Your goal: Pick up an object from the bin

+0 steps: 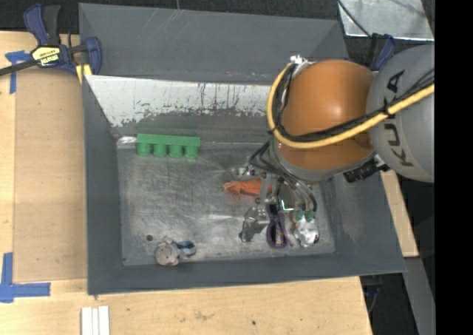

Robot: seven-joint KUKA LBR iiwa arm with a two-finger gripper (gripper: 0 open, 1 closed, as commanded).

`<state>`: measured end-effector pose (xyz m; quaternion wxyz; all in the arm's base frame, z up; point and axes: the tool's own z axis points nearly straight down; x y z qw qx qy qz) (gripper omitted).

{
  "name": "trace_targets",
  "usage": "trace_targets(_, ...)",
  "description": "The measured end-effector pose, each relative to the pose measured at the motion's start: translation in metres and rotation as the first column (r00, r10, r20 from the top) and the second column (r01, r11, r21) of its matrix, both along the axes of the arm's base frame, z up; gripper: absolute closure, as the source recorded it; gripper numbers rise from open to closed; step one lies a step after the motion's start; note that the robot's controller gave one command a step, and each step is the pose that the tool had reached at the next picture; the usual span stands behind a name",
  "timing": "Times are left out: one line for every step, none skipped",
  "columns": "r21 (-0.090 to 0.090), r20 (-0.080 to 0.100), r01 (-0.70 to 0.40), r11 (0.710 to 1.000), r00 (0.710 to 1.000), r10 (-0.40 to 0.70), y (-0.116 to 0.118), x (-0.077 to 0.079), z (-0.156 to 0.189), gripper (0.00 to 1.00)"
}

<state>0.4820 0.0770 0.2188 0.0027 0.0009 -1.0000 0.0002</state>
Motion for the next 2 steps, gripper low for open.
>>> trace_targets(0.001,0.008,0.002,1.0,1.0,-0.002,0.0,0.002,0.003,0.0)
trace_targets(0.003,0.016,0.04,0.999,0.999,-0.04,-0.026,0.033,-0.043,0.0)
